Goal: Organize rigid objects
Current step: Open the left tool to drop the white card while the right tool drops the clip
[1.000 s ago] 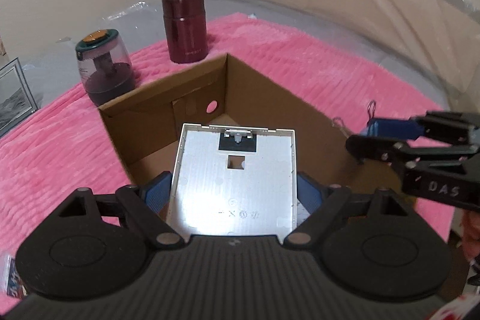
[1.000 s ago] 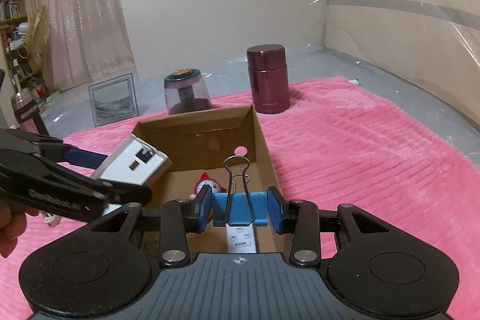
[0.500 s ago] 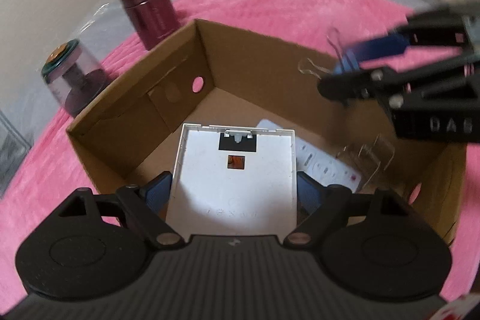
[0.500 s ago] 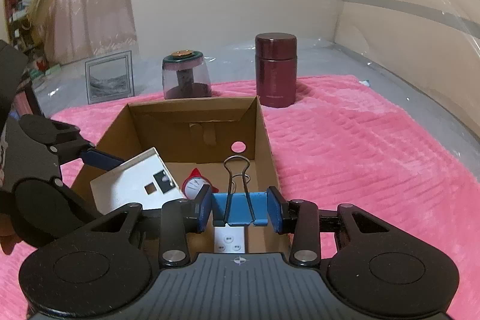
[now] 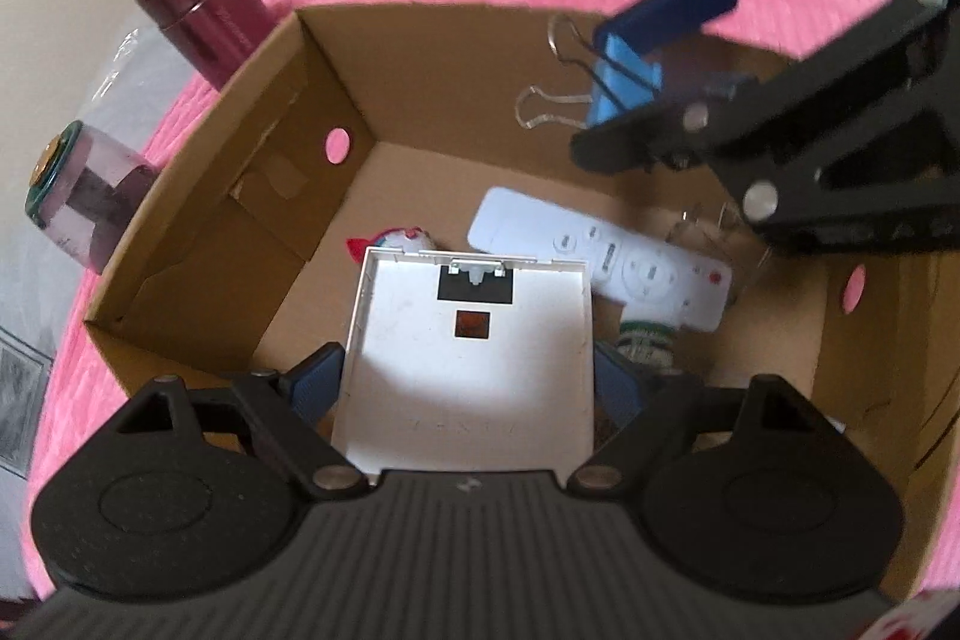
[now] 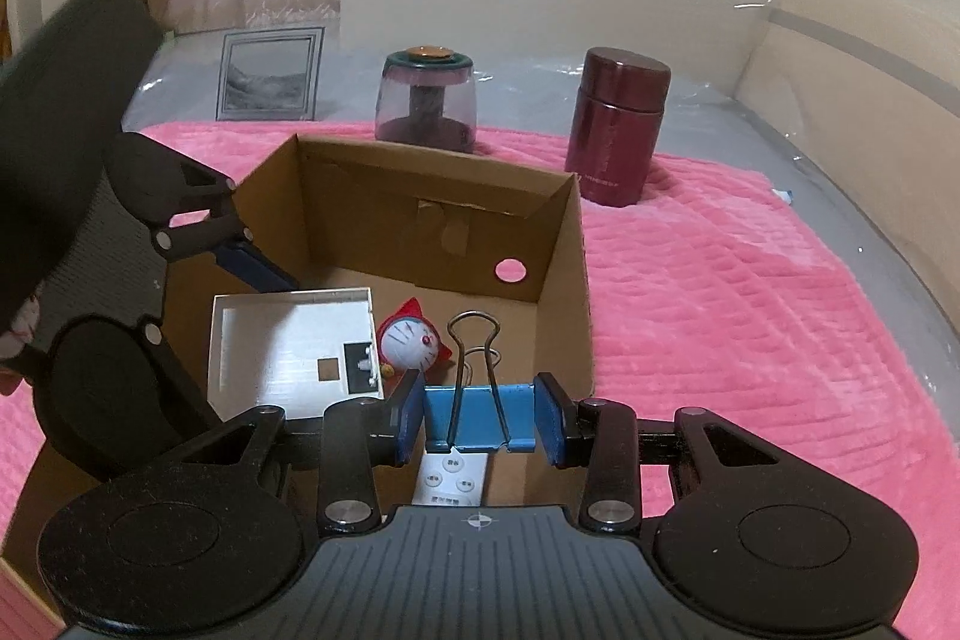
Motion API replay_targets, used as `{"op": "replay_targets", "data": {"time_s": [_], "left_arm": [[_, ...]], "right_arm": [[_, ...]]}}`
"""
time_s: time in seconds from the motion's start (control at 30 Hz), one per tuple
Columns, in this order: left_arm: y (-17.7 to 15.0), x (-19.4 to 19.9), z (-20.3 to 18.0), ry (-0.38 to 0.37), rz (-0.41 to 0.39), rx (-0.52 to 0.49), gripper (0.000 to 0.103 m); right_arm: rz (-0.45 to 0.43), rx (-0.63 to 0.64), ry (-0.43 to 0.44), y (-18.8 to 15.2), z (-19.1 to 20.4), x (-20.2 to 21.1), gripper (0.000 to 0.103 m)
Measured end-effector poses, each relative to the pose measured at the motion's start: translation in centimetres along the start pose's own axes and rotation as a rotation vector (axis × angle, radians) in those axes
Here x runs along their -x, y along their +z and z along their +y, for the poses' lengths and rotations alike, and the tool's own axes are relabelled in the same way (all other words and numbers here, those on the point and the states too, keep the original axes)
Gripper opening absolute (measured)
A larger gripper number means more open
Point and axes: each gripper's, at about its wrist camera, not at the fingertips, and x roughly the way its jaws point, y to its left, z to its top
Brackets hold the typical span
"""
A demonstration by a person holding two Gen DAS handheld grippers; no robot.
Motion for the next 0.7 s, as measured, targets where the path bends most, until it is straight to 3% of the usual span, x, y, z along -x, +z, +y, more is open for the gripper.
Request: {"op": "replay_targets", "data": {"time_s": [0.7], "left_arm": [[0.1,-1.9,0.0,-0.006,0.084,-0.007,0.084]], "right_arm": [[0.095,0.065,0.012,0.0,0.6,-2.5,0.036]]}}
